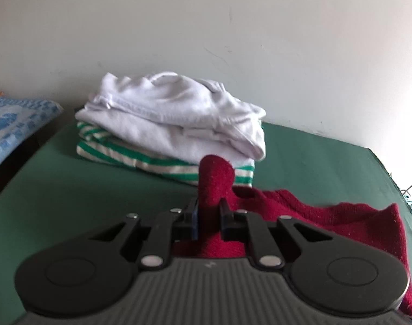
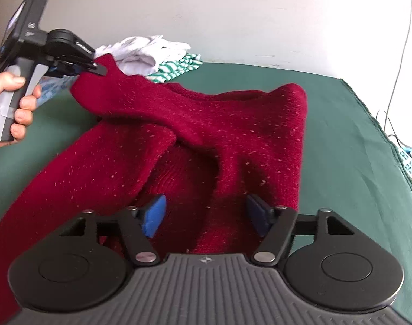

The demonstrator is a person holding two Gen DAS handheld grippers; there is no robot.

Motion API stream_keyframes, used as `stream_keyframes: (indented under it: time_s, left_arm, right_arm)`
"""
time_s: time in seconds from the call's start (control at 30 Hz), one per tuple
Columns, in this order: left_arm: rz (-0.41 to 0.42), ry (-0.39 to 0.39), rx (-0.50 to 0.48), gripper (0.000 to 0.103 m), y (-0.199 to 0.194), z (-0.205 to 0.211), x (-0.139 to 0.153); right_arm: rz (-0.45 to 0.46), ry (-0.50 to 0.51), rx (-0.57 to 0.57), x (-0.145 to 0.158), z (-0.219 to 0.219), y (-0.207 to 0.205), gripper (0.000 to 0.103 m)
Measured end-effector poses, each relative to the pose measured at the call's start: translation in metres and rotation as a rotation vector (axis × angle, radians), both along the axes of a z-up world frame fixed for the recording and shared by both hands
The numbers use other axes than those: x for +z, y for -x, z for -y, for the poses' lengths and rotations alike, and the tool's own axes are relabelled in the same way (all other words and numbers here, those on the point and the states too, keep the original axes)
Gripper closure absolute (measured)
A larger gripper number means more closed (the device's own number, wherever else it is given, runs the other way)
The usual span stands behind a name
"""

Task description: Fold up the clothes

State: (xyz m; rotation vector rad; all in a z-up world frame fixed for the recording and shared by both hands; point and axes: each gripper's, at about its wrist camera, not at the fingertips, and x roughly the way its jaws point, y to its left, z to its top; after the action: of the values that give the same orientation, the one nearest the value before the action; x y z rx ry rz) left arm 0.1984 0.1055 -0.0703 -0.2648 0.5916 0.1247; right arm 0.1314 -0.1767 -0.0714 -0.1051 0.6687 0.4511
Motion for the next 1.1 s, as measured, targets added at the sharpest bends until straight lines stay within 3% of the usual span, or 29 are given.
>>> stream_keyframes:
  time_s: [0.07,0.13,0.17,0.23,0.37,0.47,0.5,0.6,0.7,0.83,0.9,0.97,1.1]
  left_arm:
    - [0.003,0.036,0.007,0.091,0.003,-0.004,0.005]
    - [0.011,0.062,0.008,0.091,0.006,-0.010,0.012]
    - [0.018,0.066,0.005,0.090,0.008,-0.012,0.016]
    - [0.032,0.033,-0.008,0.090,0.012,-0.012,0.024]
    - [0.045,-0.004,-0.028,0.090,0.014,-0.008,0.030]
    - [0.041,-0.031,-0.020,0.090,0.010,-0.004,0.030]
    - [0.037,-0.035,-0.019,0.090,0.008,-0.003,0.030]
    - [0.029,-0.042,-0.022,0.090,0.002,0.001,0.032]
    - [-0.002,-0.056,-0.038,0.090,-0.001,0.005,0.032]
    - [-0.034,0.055,-0.058,0.084,0.015,-0.001,0.024]
    - [-0.063,0.145,-0.055,0.055,0.027,-0.006,0.014]
    - [-0.087,0.257,-0.055,0.053,0.039,-0.010,0.002]
    - [-0.161,0.587,-0.036,0.052,0.055,-0.017,-0.029]
  right_arm:
    - [-0.030,-0.012,0.006,0.007,0.002,-0.002,0.034]
    - [-0.067,-0.036,0.013,0.016,0.006,-0.005,0.062]
    - [-0.108,-0.086,0.021,0.023,0.016,-0.004,0.065]
    - [-0.184,-0.104,0.049,0.037,0.032,0.005,0.065]
    - [-0.270,-0.039,0.161,0.051,0.040,0.061,0.065]
    - [-0.333,0.033,0.150,0.038,0.027,0.101,0.065]
    - [-0.344,0.061,0.136,0.033,0.022,0.112,0.065]
    - [-0.267,0.100,0.084,0.025,0.010,0.130,0.064]
    - [-0.252,0.084,0.030,0.024,0.012,0.131,0.095]
    - [-0.277,-0.009,-0.029,0.028,0.026,0.125,0.099]
    - [-0.262,-0.025,-0.035,0.030,0.026,0.125,0.096]
    - [-0.257,-0.016,-0.036,0.028,0.023,0.125,0.092]
    - [-0.277,-0.022,-0.034,0.023,0.021,0.127,0.074]
